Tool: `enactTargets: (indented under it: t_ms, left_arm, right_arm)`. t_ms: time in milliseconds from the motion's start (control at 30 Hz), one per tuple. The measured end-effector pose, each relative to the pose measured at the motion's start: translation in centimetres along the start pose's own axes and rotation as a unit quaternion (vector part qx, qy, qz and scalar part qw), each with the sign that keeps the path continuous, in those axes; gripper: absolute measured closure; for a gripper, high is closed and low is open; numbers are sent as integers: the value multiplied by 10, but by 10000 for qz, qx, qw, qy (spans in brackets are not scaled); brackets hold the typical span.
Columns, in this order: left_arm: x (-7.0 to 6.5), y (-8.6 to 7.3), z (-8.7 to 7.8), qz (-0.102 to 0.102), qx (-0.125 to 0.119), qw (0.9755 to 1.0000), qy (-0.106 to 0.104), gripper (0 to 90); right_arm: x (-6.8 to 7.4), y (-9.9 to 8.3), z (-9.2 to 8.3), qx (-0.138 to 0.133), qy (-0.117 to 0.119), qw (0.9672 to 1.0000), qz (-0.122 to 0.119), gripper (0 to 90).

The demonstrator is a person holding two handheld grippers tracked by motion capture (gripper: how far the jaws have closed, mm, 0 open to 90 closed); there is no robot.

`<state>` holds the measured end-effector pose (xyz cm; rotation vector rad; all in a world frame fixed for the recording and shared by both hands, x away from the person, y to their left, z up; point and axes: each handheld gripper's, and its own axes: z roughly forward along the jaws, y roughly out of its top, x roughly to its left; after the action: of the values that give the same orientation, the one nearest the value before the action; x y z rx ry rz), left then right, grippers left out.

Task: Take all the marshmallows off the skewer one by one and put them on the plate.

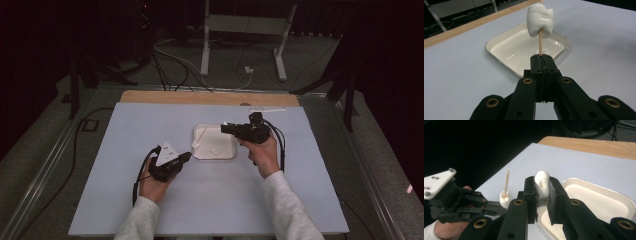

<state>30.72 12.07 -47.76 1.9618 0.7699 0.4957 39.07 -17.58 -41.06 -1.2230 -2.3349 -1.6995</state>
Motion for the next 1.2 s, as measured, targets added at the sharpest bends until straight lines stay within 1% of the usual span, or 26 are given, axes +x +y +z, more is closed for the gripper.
enactTargets:
  t_ms: [200,500,567,733,900,1100,1200]
  left_arm:
    - [-1,0,1,9,-2,10000,-28,900]
    - [0,0,0,-34,-27,10000,-45,900]
    - [0,0,0,-46,-41,10000,-47,900]
    - [0,0,0,-64,-48,10000,-39,900]
    - [1,1,-1,-62,-57,10000,-38,900]
    - [1,1,-1,-67,-67,10000,-27,900]
    - [1,1,-1,-72,-66,9999,-28,900]
  right_arm:
    - [-1,-4,7,150,-240,9995,-125,788]
    - [-8,-11,16,257,-441,9987,-39,786]
    - [-9,-12,19,294,-515,9982,-45,785]
    - [-13,-17,24,336,-579,9978,11,784]
    - [-16,-23,31,456,-688,9966,-15,783]
    - [-21,-29,37,540,-817,9952,34,783]
    - [-23,-32,39,582,-837,9947,94,781]
